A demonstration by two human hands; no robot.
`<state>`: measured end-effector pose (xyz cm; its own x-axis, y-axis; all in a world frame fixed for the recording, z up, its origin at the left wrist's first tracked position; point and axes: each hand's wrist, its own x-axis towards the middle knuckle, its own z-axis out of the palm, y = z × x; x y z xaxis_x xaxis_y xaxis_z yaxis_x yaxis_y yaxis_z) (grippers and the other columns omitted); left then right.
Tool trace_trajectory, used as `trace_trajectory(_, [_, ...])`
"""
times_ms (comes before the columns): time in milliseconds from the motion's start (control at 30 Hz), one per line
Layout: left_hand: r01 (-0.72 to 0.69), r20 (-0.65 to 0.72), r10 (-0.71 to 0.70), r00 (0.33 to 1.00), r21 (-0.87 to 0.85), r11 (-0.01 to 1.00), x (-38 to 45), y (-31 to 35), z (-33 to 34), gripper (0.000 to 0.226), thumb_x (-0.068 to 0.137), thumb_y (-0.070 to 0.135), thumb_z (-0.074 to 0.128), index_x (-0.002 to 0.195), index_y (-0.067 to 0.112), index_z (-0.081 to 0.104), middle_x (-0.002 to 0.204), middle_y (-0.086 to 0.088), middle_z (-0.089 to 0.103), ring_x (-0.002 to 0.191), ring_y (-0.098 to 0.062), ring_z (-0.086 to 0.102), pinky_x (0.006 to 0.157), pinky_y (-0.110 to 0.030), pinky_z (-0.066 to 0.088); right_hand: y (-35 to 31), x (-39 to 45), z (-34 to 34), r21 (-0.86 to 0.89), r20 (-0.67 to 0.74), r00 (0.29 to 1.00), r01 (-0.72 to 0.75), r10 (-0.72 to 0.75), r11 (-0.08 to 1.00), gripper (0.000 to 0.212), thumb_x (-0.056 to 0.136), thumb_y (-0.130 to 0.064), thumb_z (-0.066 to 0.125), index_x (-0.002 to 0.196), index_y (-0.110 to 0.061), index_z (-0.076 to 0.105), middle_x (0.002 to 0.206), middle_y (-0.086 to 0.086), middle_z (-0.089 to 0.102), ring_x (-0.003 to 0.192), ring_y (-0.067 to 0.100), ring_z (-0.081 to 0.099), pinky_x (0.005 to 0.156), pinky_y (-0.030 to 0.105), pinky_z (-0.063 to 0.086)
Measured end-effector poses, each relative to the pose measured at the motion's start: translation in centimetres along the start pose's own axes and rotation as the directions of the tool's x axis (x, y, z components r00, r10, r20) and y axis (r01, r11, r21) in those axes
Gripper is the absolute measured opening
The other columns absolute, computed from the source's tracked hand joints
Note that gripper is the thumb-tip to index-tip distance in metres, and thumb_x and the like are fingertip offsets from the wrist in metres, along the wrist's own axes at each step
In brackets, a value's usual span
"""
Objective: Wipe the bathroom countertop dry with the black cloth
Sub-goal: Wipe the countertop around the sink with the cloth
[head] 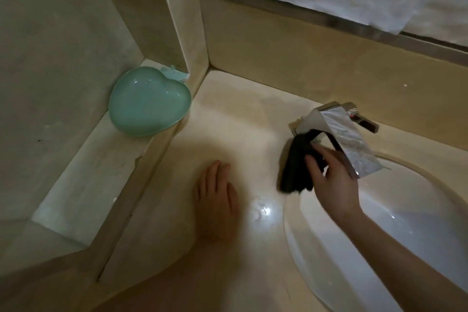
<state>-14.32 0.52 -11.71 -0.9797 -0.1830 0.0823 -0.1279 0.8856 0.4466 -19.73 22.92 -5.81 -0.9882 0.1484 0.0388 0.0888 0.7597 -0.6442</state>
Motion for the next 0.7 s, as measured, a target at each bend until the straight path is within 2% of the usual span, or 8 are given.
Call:
trace_trajectory(67, [0.009,0.003,-0.009,1.000,-0.004,1.000,0.1,-0.1,-0.1,0.046,0.098,0.024,0.032,0.135,0.014,0.057,0.142,-0.007,0.053,0.129,-0.027,0.048,0.107,-0.037,0.029,-0.3,0.9,1.7,-0.038,0.057,0.997,-0.041,0.043,0.998,0.035,0.097,-0.027,0.059,0.130,-0.017,0.060,0.119,-0.001,0.057,0.105,0.016,0.056,0.087,0.024,0.041])
trace_trajectory(200, [0.011,0.007,-0.011,1.000,-0.013,1.000,0.1,-0.1,-0.1,0.045,0.099,0.025,0.032,0.135,0.014,0.057,0.142,-0.007,0.053,0.130,-0.027,0.048,0.108,-0.038,0.031,-1.1,-2.7,4.9,-0.124,0.199,0.958,0.235,-0.208,0.964,0.033,0.093,-0.024,0.063,0.126,-0.017,0.063,0.119,0.008,0.055,0.101,0.029,0.056,0.077,0.037,0.053])
trace_trajectory(333, [0.019,-0.001,-0.020,1.000,-0.039,0.999,0.2,-0.2,-0.2,0.044,0.100,0.026,0.033,0.135,0.012,0.056,0.142,-0.007,0.052,0.130,-0.027,0.046,0.108,-0.038,0.032,-0.3,-7.9,3.3,-0.020,0.436,0.823,0.413,-0.364,0.910,0.030,0.094,-0.034,0.053,0.124,-0.032,0.058,0.122,-0.003,0.052,0.101,0.018,0.054,0.075,0.029,0.053])
trace_trajectory(467, [0.030,0.012,-0.029,1.000,-0.068,0.997,0.3,0.0,-0.5,0.046,0.100,0.027,0.031,0.137,0.013,0.054,0.144,-0.004,0.050,0.133,-0.024,0.043,0.109,-0.038,0.032,0.4,-10.2,0.0,0.060,0.622,0.594,0.613,-0.510,0.788,0.023,0.101,-0.039,0.045,0.119,-0.037,0.059,0.119,-0.006,0.053,0.091,0.013,0.053,0.069,0.025,0.050])
trace_trajectory(500, [0.027,0.010,-0.027,1.000,-0.071,0.997,0.3,0.1,-0.6,0.046,0.100,0.027,0.031,0.137,0.013,0.054,0.144,-0.004,0.050,0.133,-0.024,0.043,0.109,-0.038,0.032,0.4,-9.9,-0.7,0.065,0.625,0.575,0.636,-0.528,0.769,0.025,0.102,-0.040,0.041,0.117,-0.036,0.060,0.117,-0.007,0.054,0.089,0.012,0.055,0.068,0.024,0.050])
trace_trajectory(533, [0.023,0.006,-0.022,1.000,-0.074,0.997,0.3,0.1,-0.5,0.045,0.099,0.027,0.032,0.136,0.013,0.055,0.143,-0.004,0.051,0.132,-0.024,0.044,0.109,-0.038,0.032,0.4,-9.3,-1.2,0.047,0.595,0.607,0.628,-0.527,0.777,0.027,0.102,-0.041,0.039,0.117,-0.035,0.061,0.117,-0.008,0.055,0.091,0.012,0.056,0.070,0.023,0.051])
trace_trajectory(633, [0.015,-0.014,-0.016,1.000,-0.082,0.997,0.2,-0.1,-0.3,0.044,0.099,0.027,0.035,0.133,0.012,0.057,0.140,-0.007,0.054,0.129,-0.026,0.046,0.106,-0.039,0.034,0.3,-6.1,-0.8,-0.035,0.375,0.866,0.371,-0.332,0.928,0.026,0.097,-0.032,0.054,0.121,-0.030,0.062,0.120,-0.008,0.054,0.102,0.013,0.052,0.081,0.021,0.046])
trace_trajectory(700, [0.016,-0.028,-0.019,0.999,-0.107,0.994,0.1,-0.2,-0.2,0.043,0.099,0.028,0.036,0.132,0.012,0.059,0.139,-0.008,0.055,0.128,-0.026,0.047,0.104,-0.038,0.034,0.1,-4.7,1.2,-0.089,0.297,0.928,0.261,-0.224,0.961,0.031,0.094,-0.024,0.063,0.124,-0.024,0.064,0.122,-0.004,0.055,0.104,0.016,0.048,0.081,0.030,0.049])
